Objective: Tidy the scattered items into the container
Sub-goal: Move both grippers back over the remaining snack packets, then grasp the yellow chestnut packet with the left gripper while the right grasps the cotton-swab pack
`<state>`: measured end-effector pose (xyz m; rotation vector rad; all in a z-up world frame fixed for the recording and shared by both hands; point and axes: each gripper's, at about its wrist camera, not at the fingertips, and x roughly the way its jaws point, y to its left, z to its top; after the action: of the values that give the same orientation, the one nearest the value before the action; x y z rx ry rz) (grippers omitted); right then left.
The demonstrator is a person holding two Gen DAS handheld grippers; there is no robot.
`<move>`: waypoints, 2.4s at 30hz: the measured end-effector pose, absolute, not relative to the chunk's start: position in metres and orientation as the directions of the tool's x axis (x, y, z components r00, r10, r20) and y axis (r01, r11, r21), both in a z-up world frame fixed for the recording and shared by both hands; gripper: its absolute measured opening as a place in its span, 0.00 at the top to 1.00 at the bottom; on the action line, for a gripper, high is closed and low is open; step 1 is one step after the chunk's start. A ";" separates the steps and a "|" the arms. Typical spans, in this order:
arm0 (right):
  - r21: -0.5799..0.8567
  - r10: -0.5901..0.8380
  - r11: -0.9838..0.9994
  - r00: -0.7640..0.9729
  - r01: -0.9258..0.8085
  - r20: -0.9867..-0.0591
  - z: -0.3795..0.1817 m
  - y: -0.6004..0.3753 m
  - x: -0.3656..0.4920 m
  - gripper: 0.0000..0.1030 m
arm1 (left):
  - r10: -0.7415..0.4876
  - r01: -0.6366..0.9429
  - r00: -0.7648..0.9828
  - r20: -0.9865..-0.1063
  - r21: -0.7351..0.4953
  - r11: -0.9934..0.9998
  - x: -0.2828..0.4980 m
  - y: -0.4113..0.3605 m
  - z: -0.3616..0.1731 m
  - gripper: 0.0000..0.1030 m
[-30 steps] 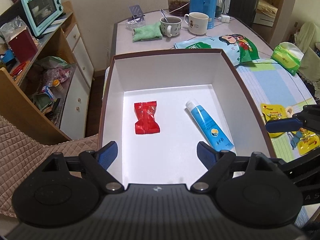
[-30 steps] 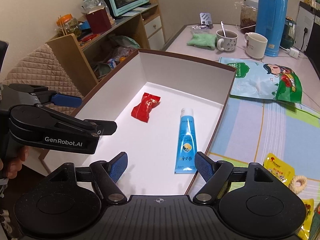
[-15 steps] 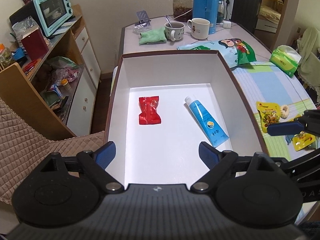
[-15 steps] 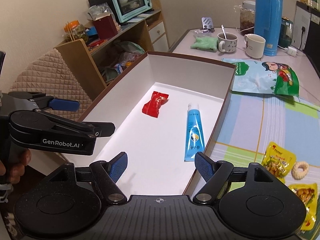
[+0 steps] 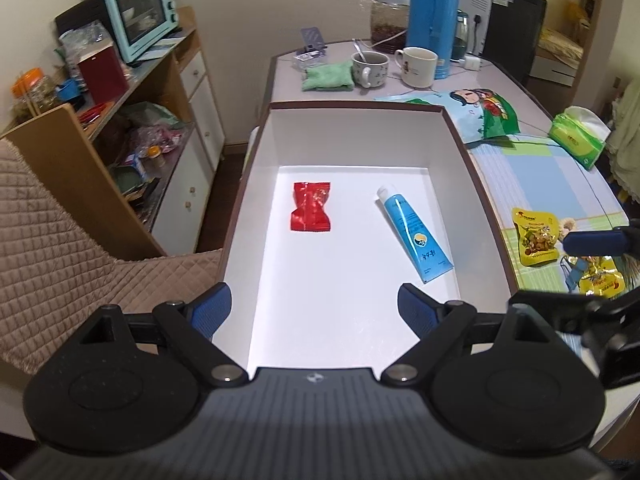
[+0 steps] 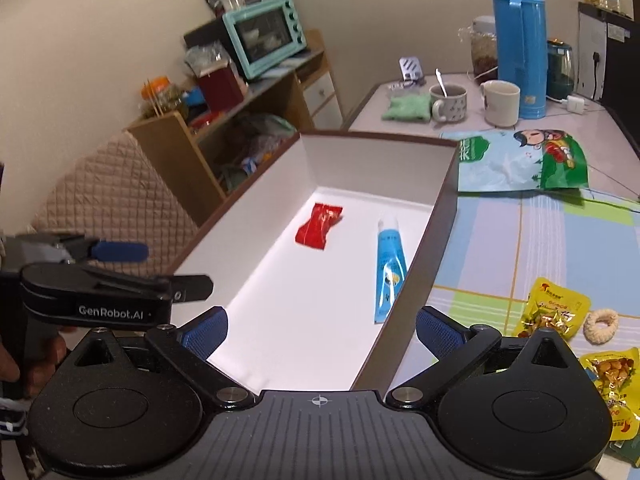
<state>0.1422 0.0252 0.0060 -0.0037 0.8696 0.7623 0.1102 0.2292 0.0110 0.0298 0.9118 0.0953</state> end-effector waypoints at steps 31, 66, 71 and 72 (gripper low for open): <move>0.208 0.521 0.825 0.564 -0.526 -0.641 0.031 -0.229 0.167 0.00 | -0.028 0.088 0.654 -0.756 0.039 0.995 0.125 0.035 0.024 0.13; 0.225 0.367 0.912 0.437 -0.343 -0.821 -0.040 -0.339 0.221 0.00 | -0.111 0.198 0.445 -0.889 -0.023 0.980 0.256 -0.055 -0.106 0.16; 0.226 0.360 0.915 0.423 -0.334 -0.831 -0.046 -0.339 0.233 0.00 | -0.114 0.199 0.394 -0.912 -0.036 0.979 0.287 -0.058 -0.133 0.20; 0.226 0.359 0.915 0.422 -0.333 -0.833 -0.047 -0.339 0.235 0.01 | -0.109 0.200 0.383 -0.917 -0.033 0.979 0.291 -0.058 -0.138 0.21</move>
<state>0.2347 -0.3388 -0.0467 0.0271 1.0496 0.4335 0.2908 -0.0583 -0.1378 0.0880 1.1611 -0.1977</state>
